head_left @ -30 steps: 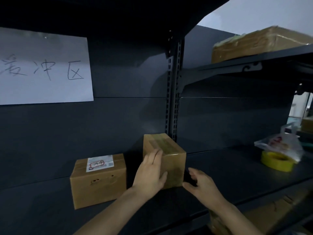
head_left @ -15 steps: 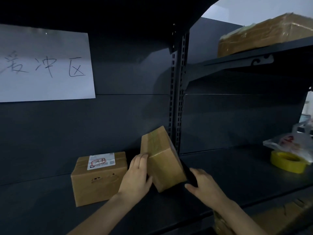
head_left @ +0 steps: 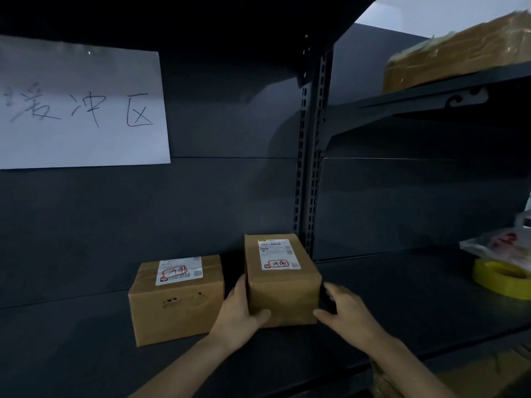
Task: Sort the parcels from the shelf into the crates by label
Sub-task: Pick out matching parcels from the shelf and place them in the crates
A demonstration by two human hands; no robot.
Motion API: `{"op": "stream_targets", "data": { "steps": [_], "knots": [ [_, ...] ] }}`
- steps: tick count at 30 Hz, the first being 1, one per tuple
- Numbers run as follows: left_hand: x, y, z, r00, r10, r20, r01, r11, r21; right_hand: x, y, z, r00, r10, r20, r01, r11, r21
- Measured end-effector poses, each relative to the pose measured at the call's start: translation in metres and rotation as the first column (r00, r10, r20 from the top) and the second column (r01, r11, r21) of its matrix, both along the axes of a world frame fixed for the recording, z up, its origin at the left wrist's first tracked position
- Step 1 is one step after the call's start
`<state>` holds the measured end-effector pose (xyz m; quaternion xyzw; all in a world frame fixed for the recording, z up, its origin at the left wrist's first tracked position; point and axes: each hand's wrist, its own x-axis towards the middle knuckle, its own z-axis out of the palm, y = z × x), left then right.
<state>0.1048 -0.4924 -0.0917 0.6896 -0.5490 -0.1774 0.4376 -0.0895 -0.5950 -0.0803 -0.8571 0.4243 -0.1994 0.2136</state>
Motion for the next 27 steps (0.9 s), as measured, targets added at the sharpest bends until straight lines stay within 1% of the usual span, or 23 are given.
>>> {"op": "stream_targets", "data": {
  "steps": [3,6,8,10,13,15,16,18,20,24,27],
  "knots": [
    [-0.001,0.000,-0.001,1.000,-0.011,-0.019,0.011,1.000,0.005,0.007,0.003,0.002,0.997,0.034,0.062,-0.036,0.999,0.025],
    [-0.003,0.007,0.001,1.000,-0.021,0.023,0.021,1.000,0.002,0.011,0.003,0.002,0.992,0.059,0.111,-0.063,0.997,0.038],
    [0.000,0.019,0.007,0.996,0.041,0.085,-0.035,0.997,-0.064,0.012,0.002,0.003,0.985,0.060,0.163,-0.073,0.994,0.075],
    [0.008,0.035,0.015,0.978,0.135,0.162,-0.105,0.978,-0.181,0.014,0.000,0.005,0.970,0.041,0.239,-0.077,0.987,0.141],
    [0.033,0.059,0.024,0.912,0.262,0.314,-0.153,0.930,-0.334,0.022,-0.003,0.008,0.934,0.013,0.358,-0.097,0.971,0.220],
    [0.059,0.073,0.026,0.819,0.384,0.427,-0.198,0.887,-0.417,0.027,-0.007,0.008,0.923,-0.003,0.384,-0.095,0.967,0.237],
    [0.074,0.079,0.026,0.766,0.435,0.473,-0.244,0.878,-0.411,0.030,-0.008,0.008,0.924,0.005,0.383,-0.103,0.966,0.238],
    [0.099,0.090,0.025,0.685,0.468,0.559,-0.335,0.883,-0.329,0.032,-0.012,0.008,0.929,0.035,0.368,-0.130,0.963,0.236],
    [0.118,0.101,0.021,0.648,0.469,0.600,-0.409,0.879,-0.245,0.031,-0.015,0.007,0.937,0.060,0.343,-0.148,0.960,0.239],
    [0.145,0.113,0.005,0.722,0.357,0.592,-0.473,0.880,0.046,0.032,-0.026,0.002,0.956,0.082,0.283,-0.154,0.958,0.241],
    [0.154,0.110,-0.004,0.777,0.250,0.578,-0.427,0.884,0.191,0.033,-0.032,0.000,0.964,0.079,0.255,-0.150,0.950,0.273]
  ]
}}
